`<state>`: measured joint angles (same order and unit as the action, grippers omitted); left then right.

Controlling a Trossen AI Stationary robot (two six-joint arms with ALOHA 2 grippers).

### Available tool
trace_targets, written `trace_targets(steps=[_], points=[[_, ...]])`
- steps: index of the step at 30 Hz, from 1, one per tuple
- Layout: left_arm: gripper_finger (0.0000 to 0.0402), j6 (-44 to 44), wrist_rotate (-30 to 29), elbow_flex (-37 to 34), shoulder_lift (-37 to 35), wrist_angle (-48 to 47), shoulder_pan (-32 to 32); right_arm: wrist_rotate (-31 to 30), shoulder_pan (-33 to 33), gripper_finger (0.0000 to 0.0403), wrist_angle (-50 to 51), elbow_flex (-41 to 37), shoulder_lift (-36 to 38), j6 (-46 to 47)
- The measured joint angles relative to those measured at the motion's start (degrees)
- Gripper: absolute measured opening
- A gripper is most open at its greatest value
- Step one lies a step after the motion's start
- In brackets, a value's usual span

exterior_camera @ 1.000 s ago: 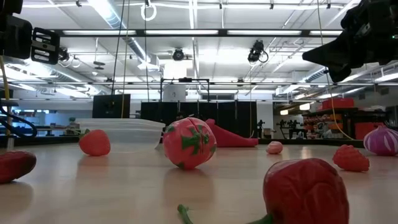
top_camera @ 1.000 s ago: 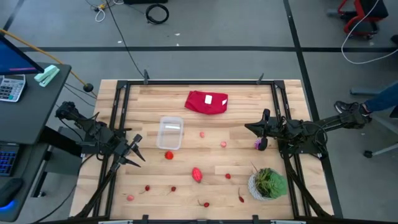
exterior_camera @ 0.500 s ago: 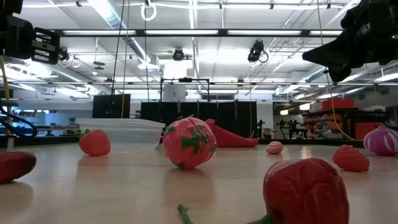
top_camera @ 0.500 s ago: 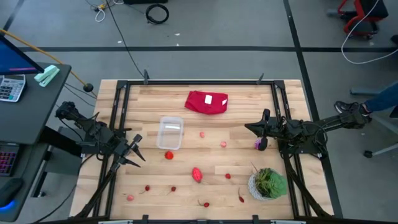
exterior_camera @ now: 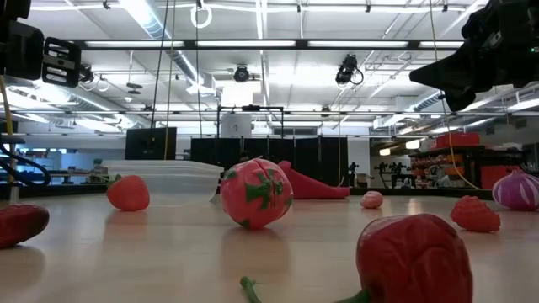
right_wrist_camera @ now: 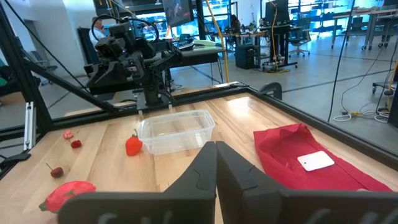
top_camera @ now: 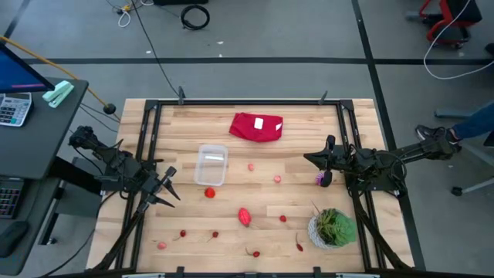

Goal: Pick and placing Produce into tupperware
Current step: Put the purple onion in the transparent bin

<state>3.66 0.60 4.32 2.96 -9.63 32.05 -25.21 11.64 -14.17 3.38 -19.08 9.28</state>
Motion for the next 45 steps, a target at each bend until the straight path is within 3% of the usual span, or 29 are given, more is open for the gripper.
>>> trace_targets(steps=[24,29,38,42,45], points=[[0.0146,0.18,-0.02,0.0,0.02,0.0,0.0,-0.02,0.0,0.0005,-0.01,0.0,-0.01,-0.14],[0.0151,3.58,-0.11,-0.02,0.01,0.0,0.0,-1.34,-0.02,0.0005,-0.01,-0.02,-0.01,-8.58],[0.0139,4.81,-0.12,-0.01,0.02,0.0,0.01,-1.33,0.0,0.0005,-0.01,-0.01,0.0,-8.76],[0.0138,11.29,-0.28,-0.03,0.0,0.21,0.02,-1.33,-0.02,0.0005,-0.19,-0.01,-0.01,-9.16],[0.0141,10.86,-0.35,-0.22,0.02,1.47,0.0,-1.31,0.0,0.0005,-1.86,0.0,0.01,-11.09]])
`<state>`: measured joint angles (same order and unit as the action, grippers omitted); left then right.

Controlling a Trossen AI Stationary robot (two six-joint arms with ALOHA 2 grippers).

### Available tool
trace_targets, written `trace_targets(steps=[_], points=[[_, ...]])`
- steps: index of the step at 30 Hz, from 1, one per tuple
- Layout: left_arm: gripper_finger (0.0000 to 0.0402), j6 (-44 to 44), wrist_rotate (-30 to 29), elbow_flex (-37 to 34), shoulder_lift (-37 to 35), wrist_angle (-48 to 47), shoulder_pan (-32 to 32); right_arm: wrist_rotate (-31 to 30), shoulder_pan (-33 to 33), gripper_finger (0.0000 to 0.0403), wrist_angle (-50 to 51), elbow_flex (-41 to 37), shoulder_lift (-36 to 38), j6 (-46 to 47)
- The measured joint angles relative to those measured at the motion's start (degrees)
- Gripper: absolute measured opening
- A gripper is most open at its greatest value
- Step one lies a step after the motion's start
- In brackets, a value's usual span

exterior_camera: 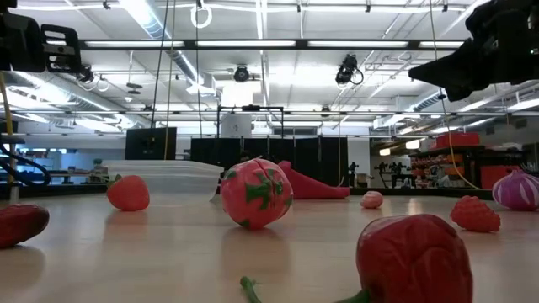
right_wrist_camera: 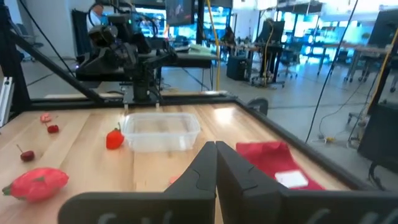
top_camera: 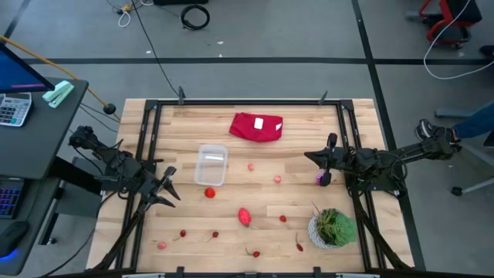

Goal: Pick and placing Produce into tupperware
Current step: Put the purple onion in the transparent bin

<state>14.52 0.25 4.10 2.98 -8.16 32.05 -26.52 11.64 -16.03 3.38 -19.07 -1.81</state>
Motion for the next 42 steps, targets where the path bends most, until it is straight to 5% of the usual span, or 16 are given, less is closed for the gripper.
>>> trace_targets(steps=[6,10,18,24,31,37,42], points=[[0.0141,-1.93,0.0,-0.07,0.0,0.88,0.02,4.23,-0.02,0.0005,0.79,0.05,0.0,10.52],[0.0134,3.05,-0.05,-0.07,0.0,1.23,0.02,6.83,0.0,0.0005,5.45,1.39,-0.05,7.3],[0.0133,4.07,-0.09,0.0,0.0,1.39,0.02,5.51,0.0,0.0005,22.66,18.12,-2.65,8.7],[0.0125,-4.76,-0.2,0.08,0.0,1.48,0.02,5.7,0.0,0.0005,43.06,34.18,-14.55,19.82],[0.0116,-14.38,-0.18,0.11,0.0,1.48,0.0,4.44,0.0,0.0005,62.09,46.4,-30.91,18.27],[0.0118,-28.35,-0.14,0.13,0.0,1.56,0.02,3.61,0.0,0.0005,62.49,53.24,-39.0,13.57],[0.0124,-30.01,-0.17,0.15,0.0,1.54,0.02,4.21,0.0,0.0005,60.01,55.64,-43.17,23.58]])
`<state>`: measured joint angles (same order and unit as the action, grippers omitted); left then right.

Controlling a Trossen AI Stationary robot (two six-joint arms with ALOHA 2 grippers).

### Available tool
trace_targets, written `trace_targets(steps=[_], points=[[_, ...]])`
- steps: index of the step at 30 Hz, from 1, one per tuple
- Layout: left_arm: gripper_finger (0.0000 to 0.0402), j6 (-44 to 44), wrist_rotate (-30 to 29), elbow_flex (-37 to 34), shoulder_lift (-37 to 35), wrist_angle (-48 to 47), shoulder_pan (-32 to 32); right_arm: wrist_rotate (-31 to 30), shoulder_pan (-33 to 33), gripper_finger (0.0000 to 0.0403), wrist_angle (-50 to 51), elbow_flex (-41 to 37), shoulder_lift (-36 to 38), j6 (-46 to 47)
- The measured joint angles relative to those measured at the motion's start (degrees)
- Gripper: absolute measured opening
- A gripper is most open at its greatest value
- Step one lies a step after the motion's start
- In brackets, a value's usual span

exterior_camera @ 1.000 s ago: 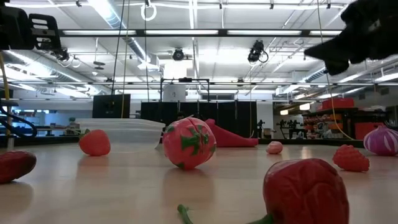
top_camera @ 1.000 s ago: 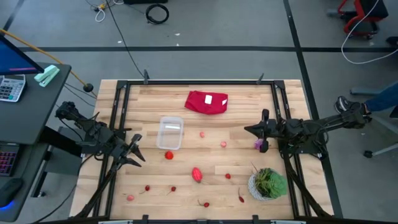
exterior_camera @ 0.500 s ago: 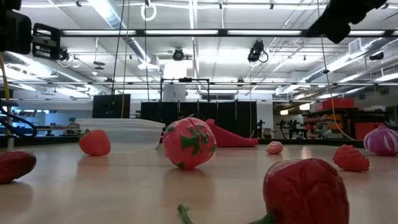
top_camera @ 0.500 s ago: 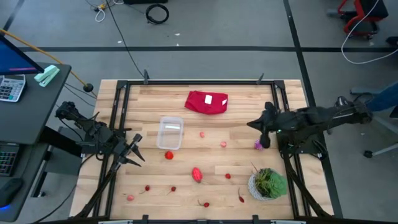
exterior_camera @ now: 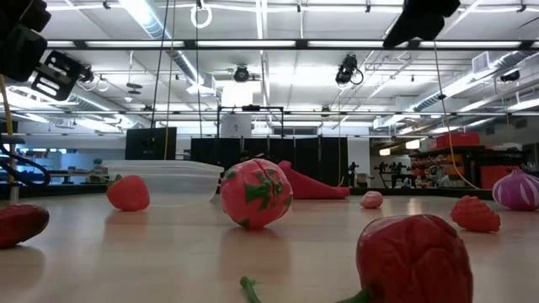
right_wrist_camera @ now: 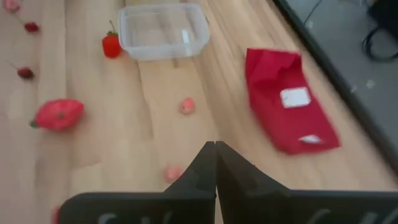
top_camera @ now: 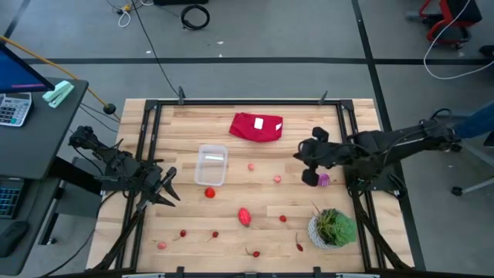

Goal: Pick and placing Produce into tupperware
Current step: Put the purple onion in the transparent bin

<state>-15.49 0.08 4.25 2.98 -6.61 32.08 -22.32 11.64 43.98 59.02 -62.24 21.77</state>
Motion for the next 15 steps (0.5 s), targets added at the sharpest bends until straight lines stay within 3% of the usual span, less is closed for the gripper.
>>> trace_targets(steps=[4,7,11,15], points=[[0.0128,0.5,0.0,0.01,0.0,0.01,-0.01,8.08,-0.69,0.0005,0.63,0.05,-2.38,5.19],[0.0128,3.87,-0.01,0.02,0.0,0.01,0.0,9.38,-1.15,0.0005,2.31,0.06,-4.08,11.71],[0.0124,7.39,-0.01,0.02,0.0,0.02,0.0,10.25,-1.14,0.0011,8.71,0.05,-5.77,8.16],[0.0122,7.6,-0.02,0.04,0.0,0.0,-0.02,10.52,-1.33,0.0044,16.34,0.05,-8.33,8.21]])
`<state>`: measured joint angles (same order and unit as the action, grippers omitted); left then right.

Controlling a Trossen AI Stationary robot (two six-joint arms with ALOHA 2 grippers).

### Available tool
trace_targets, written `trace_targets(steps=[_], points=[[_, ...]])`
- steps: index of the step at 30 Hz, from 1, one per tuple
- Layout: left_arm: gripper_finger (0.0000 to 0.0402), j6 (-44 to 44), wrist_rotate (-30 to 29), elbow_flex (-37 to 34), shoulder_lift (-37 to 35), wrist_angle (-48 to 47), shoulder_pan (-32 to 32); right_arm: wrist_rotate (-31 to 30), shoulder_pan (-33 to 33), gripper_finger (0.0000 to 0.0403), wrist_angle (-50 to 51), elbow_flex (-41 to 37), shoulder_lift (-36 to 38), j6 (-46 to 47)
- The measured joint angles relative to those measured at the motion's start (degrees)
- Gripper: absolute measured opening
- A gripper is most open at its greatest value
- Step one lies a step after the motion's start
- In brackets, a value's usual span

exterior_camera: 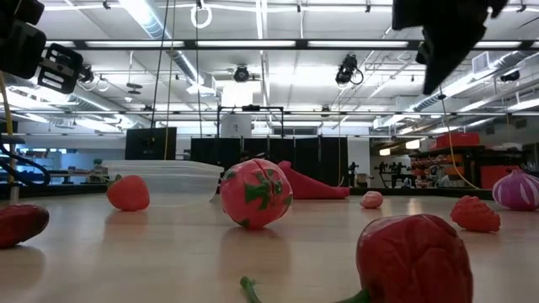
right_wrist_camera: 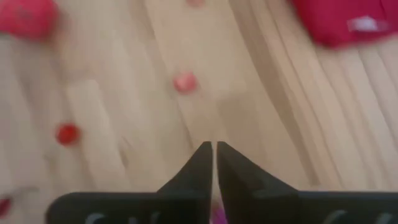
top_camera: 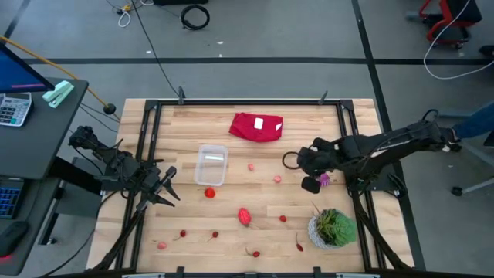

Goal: Pick and placing Produce into tupperware
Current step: Put the purple onion in the transparent bin

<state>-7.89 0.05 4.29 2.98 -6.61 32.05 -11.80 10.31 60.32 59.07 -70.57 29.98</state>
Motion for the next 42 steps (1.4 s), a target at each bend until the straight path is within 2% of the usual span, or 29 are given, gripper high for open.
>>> trace_targets(steps=[6,12,17,21,26,42], points=[[0.0128,0.2,0.0,0.01,0.0,0.0,0.01,2.09,-0.07,0.0123,4.21,-0.53,-5.03,3.72],[0.0135,0.2,0.0,0.01,0.0,-0.02,0.01,1.71,-0.2,0.0191,5.03,-0.63,-8.11,16.53],[0.0132,0.2,0.0,0.01,0.0,0.0,0.02,3.36,-0.2,0.0226,11.25,-0.63,-9.53,25.22],[0.0129,0.18,0.0,0.01,0.0,0.0,0.02,3.44,-0.24,0.0239,13.41,-0.7,-10.2,31.43],[0.0135,-0.04,0.0,0.01,0.0,-0.02,0.0,3.61,-0.22,0.0242,12.41,-1.82,-10.79,34.21],[0.0143,-0.47,0.0,0.01,-0.02,-0.04,0.02,9.22,-0.5,0.0265,8.36,-14.32,-10.2,36.25]])
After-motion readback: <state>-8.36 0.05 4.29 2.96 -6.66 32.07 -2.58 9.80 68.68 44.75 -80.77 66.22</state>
